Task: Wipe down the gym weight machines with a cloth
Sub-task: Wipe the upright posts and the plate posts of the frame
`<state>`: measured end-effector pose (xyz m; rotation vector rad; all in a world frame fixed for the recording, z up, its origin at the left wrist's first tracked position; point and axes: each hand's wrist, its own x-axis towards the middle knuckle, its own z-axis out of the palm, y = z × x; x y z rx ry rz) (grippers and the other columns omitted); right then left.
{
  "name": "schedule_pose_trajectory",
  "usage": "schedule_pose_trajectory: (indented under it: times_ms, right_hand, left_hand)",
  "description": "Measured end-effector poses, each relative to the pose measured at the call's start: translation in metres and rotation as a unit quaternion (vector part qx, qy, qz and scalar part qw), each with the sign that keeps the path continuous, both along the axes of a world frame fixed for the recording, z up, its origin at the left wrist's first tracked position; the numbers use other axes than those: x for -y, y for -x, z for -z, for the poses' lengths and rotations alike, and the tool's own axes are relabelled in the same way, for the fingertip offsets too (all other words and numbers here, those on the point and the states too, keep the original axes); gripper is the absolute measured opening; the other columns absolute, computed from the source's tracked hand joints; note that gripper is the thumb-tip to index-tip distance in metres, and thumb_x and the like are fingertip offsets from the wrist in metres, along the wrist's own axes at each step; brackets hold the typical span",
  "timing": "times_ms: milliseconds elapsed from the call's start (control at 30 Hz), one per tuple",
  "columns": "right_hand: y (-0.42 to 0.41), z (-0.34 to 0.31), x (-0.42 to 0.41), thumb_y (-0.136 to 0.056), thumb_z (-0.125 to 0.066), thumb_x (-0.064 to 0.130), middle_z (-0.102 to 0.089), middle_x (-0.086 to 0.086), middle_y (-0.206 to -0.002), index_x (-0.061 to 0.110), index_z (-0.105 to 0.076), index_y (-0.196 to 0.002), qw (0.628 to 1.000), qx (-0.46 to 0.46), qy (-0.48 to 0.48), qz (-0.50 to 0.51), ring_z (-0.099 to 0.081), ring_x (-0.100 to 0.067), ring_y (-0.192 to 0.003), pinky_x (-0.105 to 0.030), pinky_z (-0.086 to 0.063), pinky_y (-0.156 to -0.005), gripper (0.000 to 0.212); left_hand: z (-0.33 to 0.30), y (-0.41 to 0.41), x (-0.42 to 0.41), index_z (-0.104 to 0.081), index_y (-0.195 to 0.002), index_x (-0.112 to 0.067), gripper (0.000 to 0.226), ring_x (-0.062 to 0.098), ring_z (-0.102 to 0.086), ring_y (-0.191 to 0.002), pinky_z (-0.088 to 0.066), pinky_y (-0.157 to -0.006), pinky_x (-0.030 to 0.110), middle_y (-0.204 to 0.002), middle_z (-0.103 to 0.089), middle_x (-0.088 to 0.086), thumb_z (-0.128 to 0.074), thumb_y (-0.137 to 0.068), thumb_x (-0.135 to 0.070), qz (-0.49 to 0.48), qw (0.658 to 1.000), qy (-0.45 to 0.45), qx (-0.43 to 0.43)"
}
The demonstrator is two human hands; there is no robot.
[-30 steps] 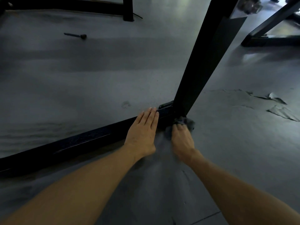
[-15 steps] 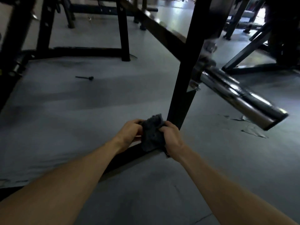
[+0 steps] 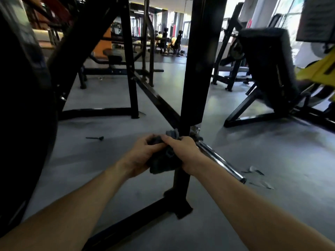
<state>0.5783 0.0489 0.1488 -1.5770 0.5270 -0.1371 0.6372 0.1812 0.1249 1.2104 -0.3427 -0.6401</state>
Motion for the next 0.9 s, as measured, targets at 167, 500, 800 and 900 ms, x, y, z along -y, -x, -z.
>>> schedule_pose_trajectory:
  times_ms: [167, 500, 800, 900]
  right_hand:
    - [0.023, -0.062, 0.045, -0.092, -0.072, 0.011, -0.074, -0.017, -0.095, -0.001, -0.069, -0.106, 0.999, 0.031, -0.004, -0.015, -0.074, -0.03, -0.081, -0.037, -0.062, -0.07, 0.019]
    - [0.075, -0.127, 0.115, -0.09, -0.058, 0.003, -0.061, -0.018, -0.084, -0.007, -0.063, -0.102, 0.971, -0.008, 0.235, 0.036, -0.063, -0.028, -0.077, -0.04, -0.052, -0.069, 0.016]
    - [0.09, -0.155, 0.139, -0.094, -0.05, 0.008, -0.051, -0.013, -0.079, 0.002, -0.063, -0.089, 0.973, 0.041, 0.218, 0.068, -0.051, -0.024, -0.071, -0.036, -0.038, -0.064, 0.015]
    - [0.091, -0.175, 0.143, -0.093, -0.067, 0.025, -0.066, -0.011, -0.075, 0.002, -0.064, -0.082, 0.978, 0.073, 0.192, 0.039, -0.066, -0.024, -0.067, -0.033, -0.05, -0.061, 0.025]
  left_hand:
    - [-0.051, 0.007, 0.029, -0.066, -0.113, -0.001, 0.025, 0.03, -0.074, -0.099, -0.061, -0.08, 0.034, -0.108, -0.074, 0.019, -0.072, -0.088, -0.003, -0.027, 0.996, -0.025, 0.086]
    - [-0.107, 0.027, 0.095, -0.061, -0.104, -0.015, 0.029, 0.017, -0.066, -0.097, -0.057, -0.085, 0.035, -0.102, -0.067, 0.004, -0.082, -0.084, -0.016, -0.07, 0.924, -0.19, 0.324]
    - [-0.153, 0.045, 0.124, -0.053, -0.098, -0.032, 0.029, 0.015, -0.06, -0.072, -0.051, -0.059, 0.029, -0.09, -0.065, 0.002, -0.055, -0.095, -0.003, -0.075, 0.89, -0.181, 0.412]
    - [-0.177, 0.045, 0.125, -0.057, -0.098, -0.032, 0.037, 0.021, -0.059, -0.073, -0.047, -0.06, 0.032, -0.089, -0.066, 0.008, -0.046, -0.093, 0.003, -0.07, 0.894, -0.158, 0.413]
